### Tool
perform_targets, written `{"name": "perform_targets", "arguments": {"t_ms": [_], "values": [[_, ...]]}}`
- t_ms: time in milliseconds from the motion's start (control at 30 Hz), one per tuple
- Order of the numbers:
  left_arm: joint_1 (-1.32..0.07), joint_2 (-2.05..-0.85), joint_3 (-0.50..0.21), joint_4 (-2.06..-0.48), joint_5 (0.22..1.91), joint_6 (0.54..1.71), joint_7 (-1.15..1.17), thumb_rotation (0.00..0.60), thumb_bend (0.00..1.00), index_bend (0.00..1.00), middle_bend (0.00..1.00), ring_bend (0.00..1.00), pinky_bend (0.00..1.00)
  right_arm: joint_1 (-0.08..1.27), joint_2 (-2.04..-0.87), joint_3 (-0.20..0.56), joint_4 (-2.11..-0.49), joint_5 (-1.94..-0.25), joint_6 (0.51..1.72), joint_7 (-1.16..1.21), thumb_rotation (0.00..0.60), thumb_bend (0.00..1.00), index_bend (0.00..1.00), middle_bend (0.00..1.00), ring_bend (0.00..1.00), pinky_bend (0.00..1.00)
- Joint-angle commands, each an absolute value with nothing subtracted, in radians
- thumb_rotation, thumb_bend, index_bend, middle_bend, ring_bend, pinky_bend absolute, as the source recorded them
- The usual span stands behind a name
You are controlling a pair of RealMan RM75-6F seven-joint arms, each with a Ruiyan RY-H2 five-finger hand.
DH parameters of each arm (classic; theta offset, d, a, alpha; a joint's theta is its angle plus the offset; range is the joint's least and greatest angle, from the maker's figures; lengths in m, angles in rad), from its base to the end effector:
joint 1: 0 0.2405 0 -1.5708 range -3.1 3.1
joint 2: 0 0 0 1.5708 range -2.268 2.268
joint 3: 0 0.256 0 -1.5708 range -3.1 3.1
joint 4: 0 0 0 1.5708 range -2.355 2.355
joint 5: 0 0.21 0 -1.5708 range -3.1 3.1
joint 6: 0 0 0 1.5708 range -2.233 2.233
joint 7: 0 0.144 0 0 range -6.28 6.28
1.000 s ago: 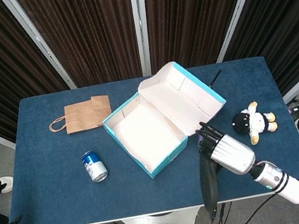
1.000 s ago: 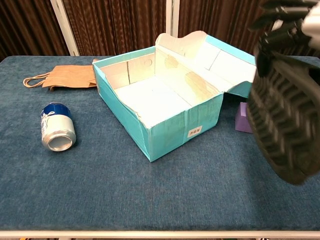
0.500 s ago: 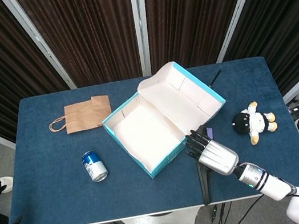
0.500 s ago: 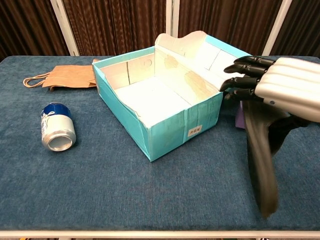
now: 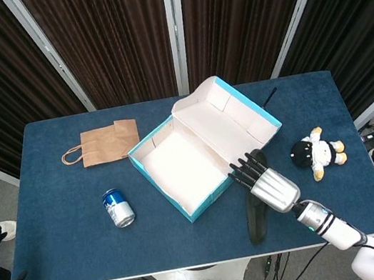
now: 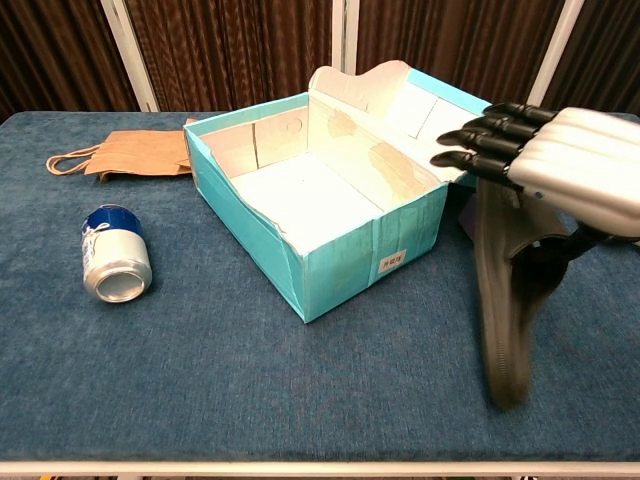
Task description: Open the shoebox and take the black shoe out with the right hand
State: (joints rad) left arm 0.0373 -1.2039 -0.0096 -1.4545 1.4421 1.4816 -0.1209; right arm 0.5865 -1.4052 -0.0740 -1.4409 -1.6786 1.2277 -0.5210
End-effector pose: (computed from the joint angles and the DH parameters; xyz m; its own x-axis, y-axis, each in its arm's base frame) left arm -0.3634 0.1309 0.1449 0.3411 0.0754 0.9370 0.9211 0.1725 -0.3491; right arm -0.1988 -0.2706 0.0221 0.7756 0.1664 0.6089 -0.3950 -0.6245 0.6738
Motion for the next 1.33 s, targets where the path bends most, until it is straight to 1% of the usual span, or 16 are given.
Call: {"name": "perform_targets", "arguments": {"t_ms": [33,333,467,533,600,767,833,867,933,1033,1100,1167,1333], "values": [[0.036,-1.205,-0.010,-1.452,1.444,1.482,-0.122,0.600,0.00,0.17,0.09,0.01,0.05,0.553,-1.338,-0.080,-1.505,-1.674,1.254,-0.517,0.600,0.00,0.00,0.00,0.00,0.00],[0.027,-1.201,-0.012,-1.456,1.457,1.484,-0.115,0.600,0.00,0.17,0.09,0.01,0.05,0.482,-1.223,-0.094,-1.600,-1.636,1.277,-0.491,0.600,0.00,0.00,0.00,0.00,0.00],[0.022,-1.198,-0.013,-1.463,1.466,1.485,-0.111,0.600,0.00,0.17,0.09,0.01,0.05,0.470,-1.221,-0.102,-1.590,-1.616,1.238,-0.553,0.600,0.00,0.00,0.00,0.00,0.00],[0.023,-1.197,-0.014,-1.466,1.467,1.492,-0.111,0.600,0.00,0.17,0.09,0.01,0.05,0.465,-1.222,-0.097,-1.589,-1.617,1.238,-0.575,0.600,0.00,0.00,0.00,0.00,0.00],[0.024,-1.197,-0.014,-1.467,1.467,1.493,-0.111,0.600,0.00,0.17,0.09,0.01,0.05,0.454,-1.219,-0.088,-1.592,-1.623,1.261,-0.568,0.600,0.00,0.00,0.00,0.00,0.00],[0.022,-1.199,-0.014,-1.467,1.468,1.493,-0.109,0.600,0.00,0.17,0.09,0.01,0.05,0.400,-1.190,-0.061,-1.623,-1.626,1.370,-0.406,0.600,0.01,0.00,0.01,0.00,0.00],[0.019,-1.201,-0.016,-1.467,1.469,1.494,-0.106,0.600,0.00,0.17,0.09,0.01,0.05,0.363,-1.174,-0.054,-1.637,-1.608,1.419,-0.330,0.600,0.05,0.01,0.04,0.00,0.03],[0.018,-1.202,-0.017,-1.466,1.470,1.494,-0.104,0.600,0.00,0.17,0.09,0.01,0.05,0.346,-1.167,-0.052,-1.644,-1.594,1.436,-0.300,0.600,0.09,0.03,0.07,0.01,0.05],[0.015,-1.205,-0.019,-1.465,1.470,1.494,-0.093,0.600,0.00,0.17,0.09,0.01,0.05,0.306,-1.149,-0.051,-1.655,-1.567,1.474,-0.237,0.600,0.12,0.06,0.08,0.01,0.08],[0.012,-1.209,-0.022,-1.463,1.466,1.492,-0.072,0.600,0.00,0.17,0.09,0.01,0.05,0.245,-1.132,-0.054,-1.659,-1.547,1.534,-0.163,0.600,0.12,0.06,0.07,0.00,0.06],[0.011,-1.213,-0.025,-1.464,1.460,1.494,-0.049,0.600,0.00,0.17,0.09,0.01,0.05,0.206,-1.126,-0.062,-1.657,-1.552,1.576,-0.115,0.600,0.12,0.04,0.05,0.00,0.02],[0.011,-1.215,-0.025,-1.467,1.457,1.494,-0.037,0.600,0.00,0.17,0.09,0.01,0.05,0.176,-1.122,-0.068,-1.661,-1.555,1.603,-0.073,0.600,0.12,0.03,0.04,0.00,0.00],[0.003,-1.212,-0.025,-1.480,1.459,1.485,-0.027,0.600,0.00,0.17,0.09,0.01,0.05,0.144,-1.113,-0.065,-1.650,-1.570,1.623,0.002,0.600,0.12,0.01,0.03,0.00,0.00]]}}
